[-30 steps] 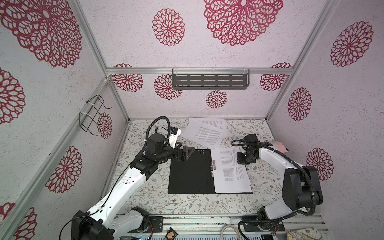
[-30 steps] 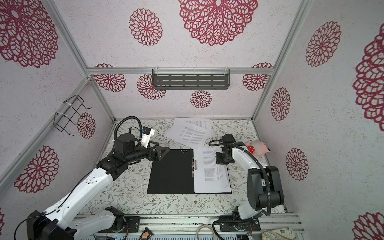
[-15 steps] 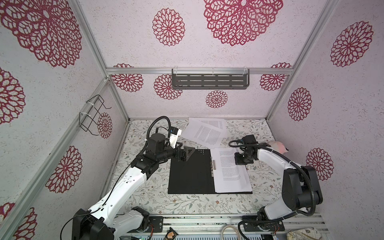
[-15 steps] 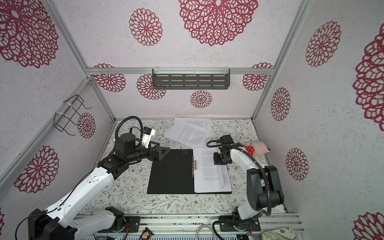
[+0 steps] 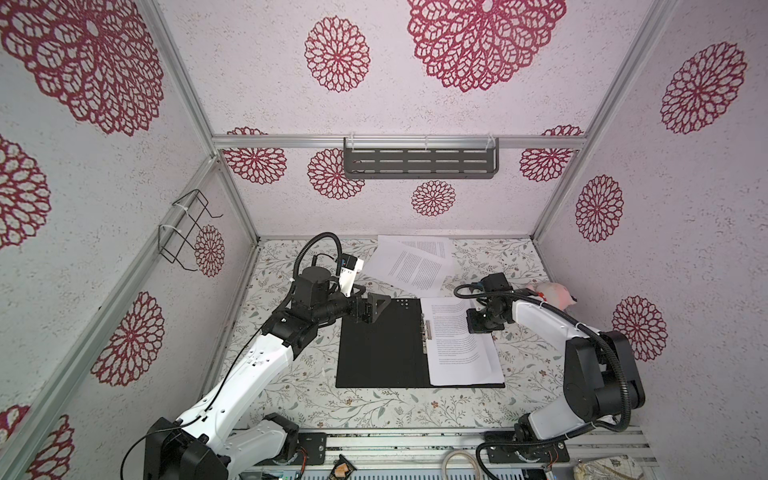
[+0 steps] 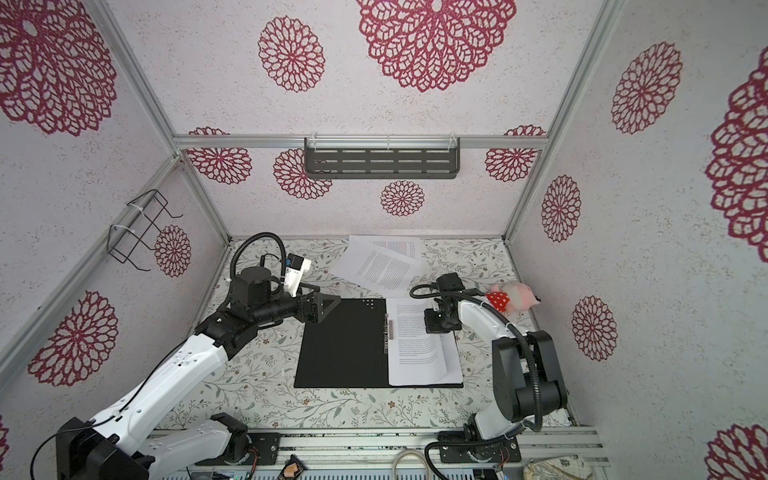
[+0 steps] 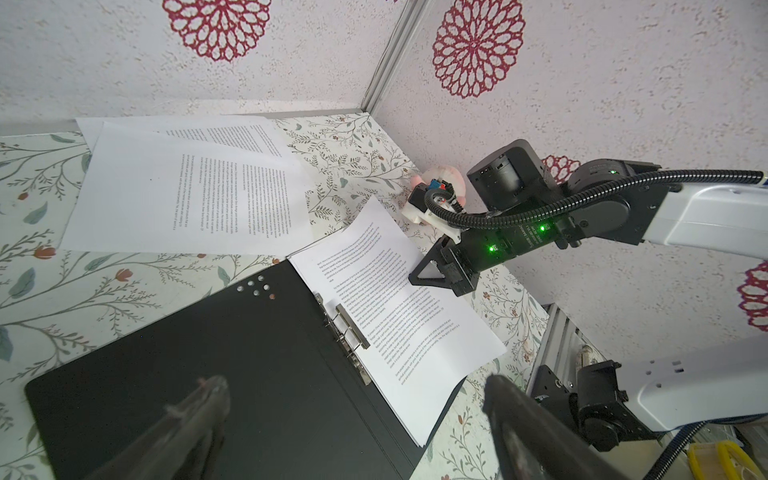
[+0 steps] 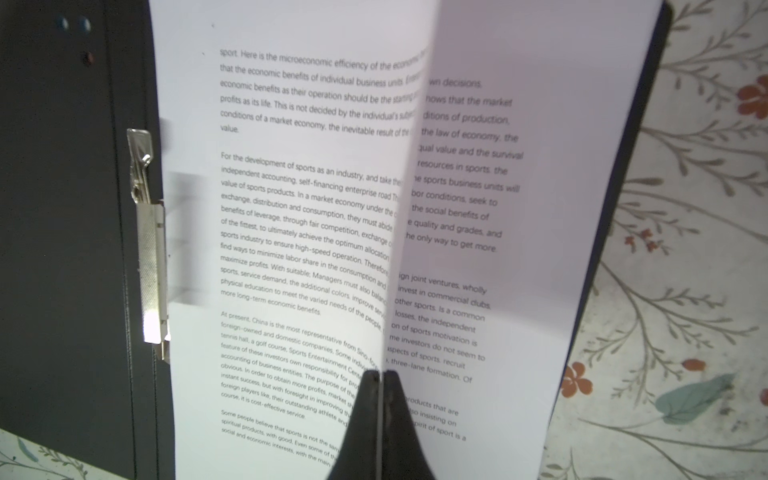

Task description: Put the files into the folder

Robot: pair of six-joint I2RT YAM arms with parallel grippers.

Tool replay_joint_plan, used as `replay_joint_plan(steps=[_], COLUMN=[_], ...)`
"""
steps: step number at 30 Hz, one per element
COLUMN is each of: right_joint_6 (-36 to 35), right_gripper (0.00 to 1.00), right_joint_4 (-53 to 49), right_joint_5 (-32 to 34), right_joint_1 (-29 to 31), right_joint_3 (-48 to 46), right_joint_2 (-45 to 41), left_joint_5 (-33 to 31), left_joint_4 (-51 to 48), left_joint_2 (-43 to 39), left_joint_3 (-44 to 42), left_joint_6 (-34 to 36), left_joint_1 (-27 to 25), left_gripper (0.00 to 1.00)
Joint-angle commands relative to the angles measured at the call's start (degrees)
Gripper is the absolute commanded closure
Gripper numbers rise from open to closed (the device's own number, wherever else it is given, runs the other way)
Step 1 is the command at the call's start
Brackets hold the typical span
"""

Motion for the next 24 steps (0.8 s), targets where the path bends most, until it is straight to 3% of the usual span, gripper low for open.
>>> replay_joint_plan(steps=[1, 24], right_joint_6=[0.6, 1.2], right_gripper=[1.0, 1.0], right_joint_4=[-0.3, -0.2], right_joint_5=[-0.2, 1.5], right_joint_1=[0.1, 0.1], right_joint_3=[-0.5, -0.3], right_joint_2=[-2.0, 0.1], left_joint_5=[0.6, 0.7], left_joint_4=[1.2, 1.3], left_joint_2=[0.3, 0.9], left_joint_3=[0.8, 0.8], left_joint_6=[0.8, 0.7], left_joint_1=[0.3, 0.3], left_gripper=[0.01, 0.01])
